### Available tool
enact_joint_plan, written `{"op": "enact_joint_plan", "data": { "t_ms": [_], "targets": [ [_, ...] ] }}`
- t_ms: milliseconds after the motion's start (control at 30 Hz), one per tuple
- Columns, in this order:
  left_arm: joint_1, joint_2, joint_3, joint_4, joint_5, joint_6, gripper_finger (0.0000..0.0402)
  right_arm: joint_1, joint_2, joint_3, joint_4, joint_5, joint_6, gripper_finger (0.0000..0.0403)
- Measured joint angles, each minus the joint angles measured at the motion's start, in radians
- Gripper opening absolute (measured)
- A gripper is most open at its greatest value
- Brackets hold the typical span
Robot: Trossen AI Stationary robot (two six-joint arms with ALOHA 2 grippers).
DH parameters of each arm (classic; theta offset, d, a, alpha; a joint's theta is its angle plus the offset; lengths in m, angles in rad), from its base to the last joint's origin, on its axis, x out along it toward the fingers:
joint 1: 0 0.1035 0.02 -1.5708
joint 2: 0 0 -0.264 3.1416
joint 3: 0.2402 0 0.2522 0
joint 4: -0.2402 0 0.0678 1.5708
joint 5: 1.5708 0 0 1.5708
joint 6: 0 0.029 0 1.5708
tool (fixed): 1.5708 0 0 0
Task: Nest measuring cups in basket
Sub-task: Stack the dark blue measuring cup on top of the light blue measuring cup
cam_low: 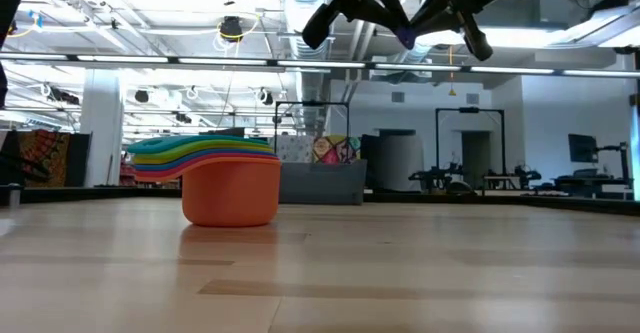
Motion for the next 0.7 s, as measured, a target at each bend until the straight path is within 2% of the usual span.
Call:
{"op": "enact_joint_plan", "data": {
  "t_ms": [233, 500, 700],
  "targets": [
    [0.002, -0.011, 0.0, -0.033, 0.023, -0.067, 0.0001, 0.0, -0.001, 0.0, 0.014, -0.035, -0.064, 0.006],
    [-0.044, -0.087, -0.001, -0.283, 0.03, -0.202, 0.0, 0.002, -0.002, 0.003, 0.015, -0.05, -0.089, 0.0097],
    [-0.1, -0.15, -0.001, -0.43, 0.105, -0.257, 0.0, 0.004, -0.002, 0.003, 0.026, -0.043, -0.104, 0.0118]
  ]
}}
